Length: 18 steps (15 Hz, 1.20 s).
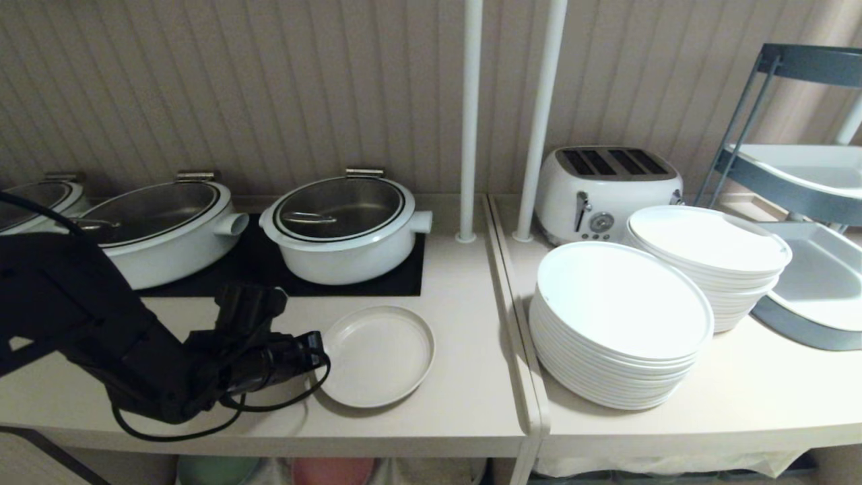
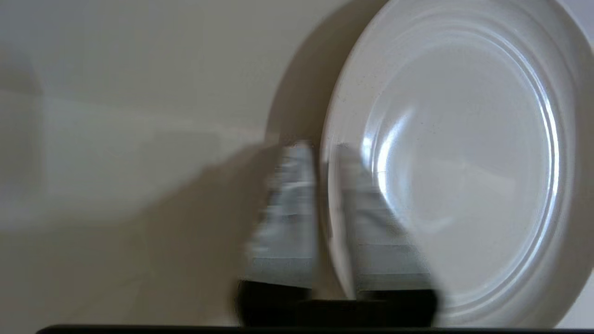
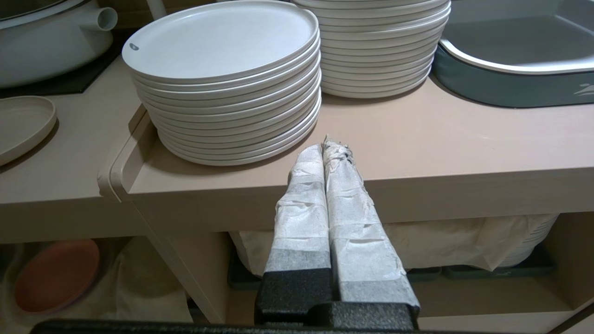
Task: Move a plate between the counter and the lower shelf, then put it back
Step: Put the plate
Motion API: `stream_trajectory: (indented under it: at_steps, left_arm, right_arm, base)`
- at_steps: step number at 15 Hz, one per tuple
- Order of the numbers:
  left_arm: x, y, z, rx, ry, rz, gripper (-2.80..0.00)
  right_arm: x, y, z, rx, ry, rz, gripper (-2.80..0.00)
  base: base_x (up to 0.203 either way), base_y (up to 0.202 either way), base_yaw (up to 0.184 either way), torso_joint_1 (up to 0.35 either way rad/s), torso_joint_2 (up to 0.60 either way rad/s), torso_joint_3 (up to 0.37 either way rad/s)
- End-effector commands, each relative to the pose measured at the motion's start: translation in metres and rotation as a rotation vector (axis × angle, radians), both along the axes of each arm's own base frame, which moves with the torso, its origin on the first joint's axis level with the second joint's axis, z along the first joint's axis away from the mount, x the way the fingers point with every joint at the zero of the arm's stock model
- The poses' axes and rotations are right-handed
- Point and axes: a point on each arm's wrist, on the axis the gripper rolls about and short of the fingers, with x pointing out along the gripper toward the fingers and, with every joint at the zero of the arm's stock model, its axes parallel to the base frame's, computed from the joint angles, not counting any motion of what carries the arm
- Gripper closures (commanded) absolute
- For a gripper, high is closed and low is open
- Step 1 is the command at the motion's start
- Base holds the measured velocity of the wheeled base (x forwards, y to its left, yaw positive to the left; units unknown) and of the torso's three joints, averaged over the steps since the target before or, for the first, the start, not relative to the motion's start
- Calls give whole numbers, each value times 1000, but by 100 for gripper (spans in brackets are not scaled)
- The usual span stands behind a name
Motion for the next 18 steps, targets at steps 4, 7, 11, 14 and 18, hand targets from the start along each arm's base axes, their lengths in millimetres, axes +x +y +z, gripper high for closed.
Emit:
stream_trajectory:
  at_steps: [4, 7, 11, 14, 18]
  left_arm:
    - [0, 0, 1, 3, -7, 10, -280]
    - [-2, 1, 2, 14, -8, 22, -280]
    - [-6, 2, 9, 15, -26, 20, -280]
    - [-12, 2, 19, 13, -52, 12, -280]
    - [-23, 2, 26, 16, -68, -3, -280]
  right_arm:
    - [0, 0, 0, 0, 1, 0, 0]
    - [0, 0, 0, -1, 1, 0, 0]
    - [0, 0, 0, 1, 1, 0, 0]
    - [0, 0, 0, 1, 1, 0, 0]
    - [0, 0, 0, 1, 1, 0, 0]
  base:
    - [0, 0, 0, 0, 0, 0]
    - [0, 0, 0, 0, 0, 0]
    - [0, 0, 0, 0, 0, 0]
    - [0, 0, 0, 0, 0, 0]
    - [0, 0, 0, 0, 0, 0]
